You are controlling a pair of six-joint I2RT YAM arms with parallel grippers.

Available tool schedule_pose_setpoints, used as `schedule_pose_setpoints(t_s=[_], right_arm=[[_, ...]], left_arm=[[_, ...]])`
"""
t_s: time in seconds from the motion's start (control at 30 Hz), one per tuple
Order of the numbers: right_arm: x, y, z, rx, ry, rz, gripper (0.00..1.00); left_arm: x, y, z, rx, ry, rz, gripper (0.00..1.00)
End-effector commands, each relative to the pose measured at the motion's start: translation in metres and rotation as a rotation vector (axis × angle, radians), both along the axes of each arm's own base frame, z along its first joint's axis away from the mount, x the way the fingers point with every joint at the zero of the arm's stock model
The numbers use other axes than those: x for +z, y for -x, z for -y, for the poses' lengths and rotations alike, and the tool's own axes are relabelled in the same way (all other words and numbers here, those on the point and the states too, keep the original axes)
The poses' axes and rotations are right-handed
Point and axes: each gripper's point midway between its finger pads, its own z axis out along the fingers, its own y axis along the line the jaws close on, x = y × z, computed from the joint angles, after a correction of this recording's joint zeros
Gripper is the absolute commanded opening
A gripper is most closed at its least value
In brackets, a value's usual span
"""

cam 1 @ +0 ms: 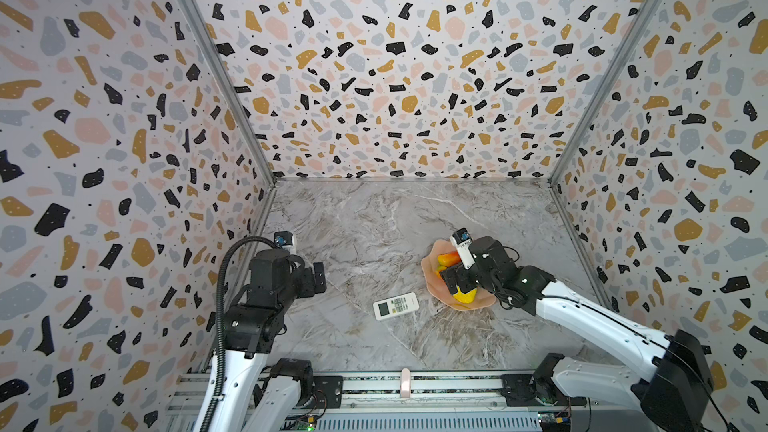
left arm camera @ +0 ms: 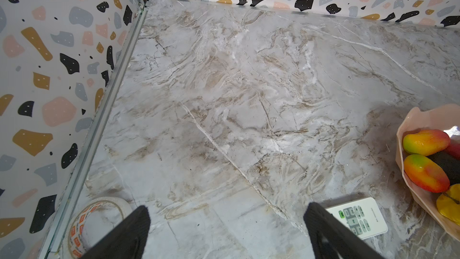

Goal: Place and organize the fake fruits in the fruit bowl

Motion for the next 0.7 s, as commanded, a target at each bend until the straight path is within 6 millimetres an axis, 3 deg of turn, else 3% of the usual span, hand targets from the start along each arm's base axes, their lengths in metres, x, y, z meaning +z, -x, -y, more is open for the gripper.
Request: schedule_pose_setpoints(t_s=[0.0, 0.2, 0.3, 0.4, 0.47, 0.57, 0.67], right_arm=[[0.046, -0.006, 0.034, -0.091, -0.004, 0.170, 0.99], [0.093, -0.010, 0.091, -0.279, -0.091, 0.434, 0.99], [0.103, -0.012, 0.120, -0.396, -0.119, 0.552, 0.99], [0.098, -0.016, 0.161, -0.589, -0.101, 0.665, 0.99], [0.088, -0.019, 0.177, -0.641, -0.073, 0.741, 0.99], [0.066, -0.024, 0.193, -0.688, -0.046, 0.794, 0.99], [0.037, -0.032, 0.216, -0.797, -0.002, 0.765, 0.99]], left_arm=[[0.016, -0.004, 0.002, -0.016, -0.002, 0.036, 0.99], [0.117, -0.018, 0.017, -0.052, 0.125, 0.348, 1.00], [0.143, -0.028, 0.012, -0.012, 0.140, 0.476, 0.99], [0.133, -0.044, 0.000, 0.065, 0.125, 0.532, 1.00], [0.116, -0.055, -0.012, 0.132, 0.100, 0.558, 1.00], [0.078, -0.062, -0.046, 0.329, 0.017, 0.590, 1.00], [0.043, -0.067, -0.060, 0.402, -0.054, 0.634, 1.00]])
